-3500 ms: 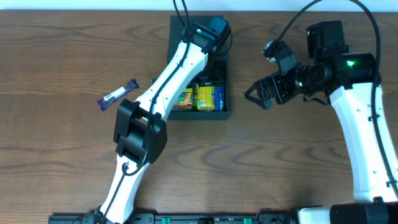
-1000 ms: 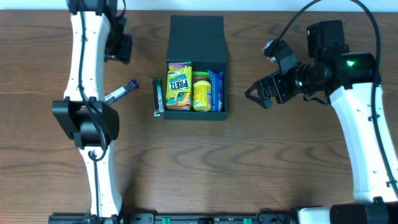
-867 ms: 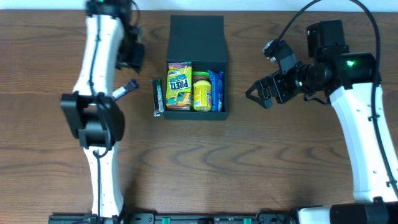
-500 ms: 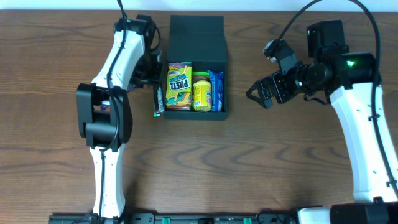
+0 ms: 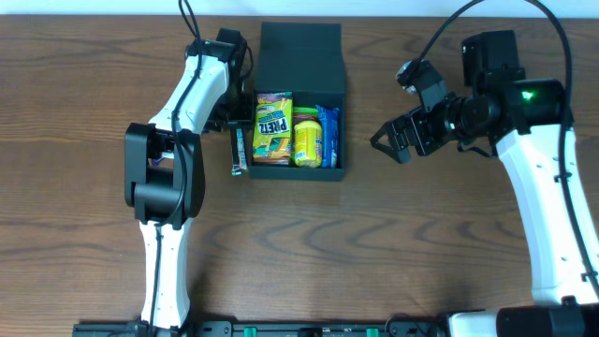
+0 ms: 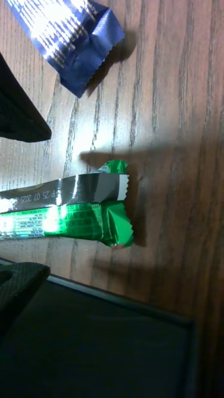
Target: Pack container
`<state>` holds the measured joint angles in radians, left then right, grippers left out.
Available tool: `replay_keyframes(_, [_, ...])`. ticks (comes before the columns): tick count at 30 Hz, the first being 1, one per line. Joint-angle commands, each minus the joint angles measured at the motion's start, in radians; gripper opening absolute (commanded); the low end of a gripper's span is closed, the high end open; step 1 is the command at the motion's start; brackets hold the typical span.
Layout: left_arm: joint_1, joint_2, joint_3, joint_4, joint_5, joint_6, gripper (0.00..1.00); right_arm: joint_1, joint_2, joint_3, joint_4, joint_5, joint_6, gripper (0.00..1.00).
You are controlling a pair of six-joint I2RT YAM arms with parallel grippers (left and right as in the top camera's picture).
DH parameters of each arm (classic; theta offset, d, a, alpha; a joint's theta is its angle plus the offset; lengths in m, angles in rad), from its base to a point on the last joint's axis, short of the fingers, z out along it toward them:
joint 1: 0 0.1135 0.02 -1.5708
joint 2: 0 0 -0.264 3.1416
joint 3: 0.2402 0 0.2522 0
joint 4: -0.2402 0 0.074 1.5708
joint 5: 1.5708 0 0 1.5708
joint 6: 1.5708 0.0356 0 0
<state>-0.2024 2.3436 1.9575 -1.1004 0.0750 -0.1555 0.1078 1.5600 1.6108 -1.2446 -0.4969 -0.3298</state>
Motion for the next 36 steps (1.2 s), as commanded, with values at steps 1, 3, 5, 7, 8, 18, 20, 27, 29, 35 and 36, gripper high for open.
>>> replay_keyframes(1, [-0.011, 0.01, -0.03, 0.008, -0.003, -0.036, 0.63, 0.0, -0.011, 0.01, -0.001, -0.001, -0.015, 0.99])
replay_keyframes(3, [-0.014, 0.01, -0.06, 0.027, -0.002, -0.038, 0.6, 0.0, -0.011, 0.01, -0.001, 0.0, -0.015, 0.99])
replay_keyframes(5, [-0.015, 0.01, -0.081, 0.039, 0.004, -0.054, 0.57, 0.0, -0.011, 0.01, -0.001, 0.0, -0.015, 0.99])
replay_keyframes(7, [-0.015, 0.01, -0.083, 0.043, 0.004, -0.055, 0.5, 0.0, -0.011, 0.01, -0.001, -0.001, -0.015, 0.99])
replay_keyframes(8, [-0.015, 0.01, -0.083, 0.048, 0.004, -0.055, 0.42, 0.0, -0.011, 0.01, -0.001, -0.001, -0.015, 0.99])
replay_keyframes(18, [-0.015, 0.01, 0.008, 0.023, -0.006, -0.075, 0.18, 0.0, -0.011, 0.01, -0.001, -0.001, -0.016, 0.99])
replay_keyframes(20, [-0.015, 0.01, 0.075, -0.023, -0.032, -0.094, 0.17, 0.0, -0.011, 0.01, -0.001, -0.001, -0.016, 0.99])
replay_keyframes(27, [-0.029, 0.009, 0.371, -0.207, -0.066, -0.123, 0.15, 0.0, -0.011, 0.01, 0.002, 0.019, -0.015, 0.99])
replay_keyframes(29, [-0.048, 0.009, 0.425, -0.233, -0.062, -0.137, 0.15, 0.0, -0.011, 0.01, 0.002, 0.032, -0.015, 0.99])
replay_keyframes(35, [-0.183, 0.009, 0.466, -0.217, 0.044, -0.189, 0.18, -0.021, -0.012, 0.01, 0.002, 0.041, -0.016, 0.99])
replay_keyframes(36, [-0.21, 0.009, 0.466, -0.206, 0.054, -0.19, 0.18, -0.03, -0.012, 0.01, 0.001, 0.04, -0.016, 0.99])
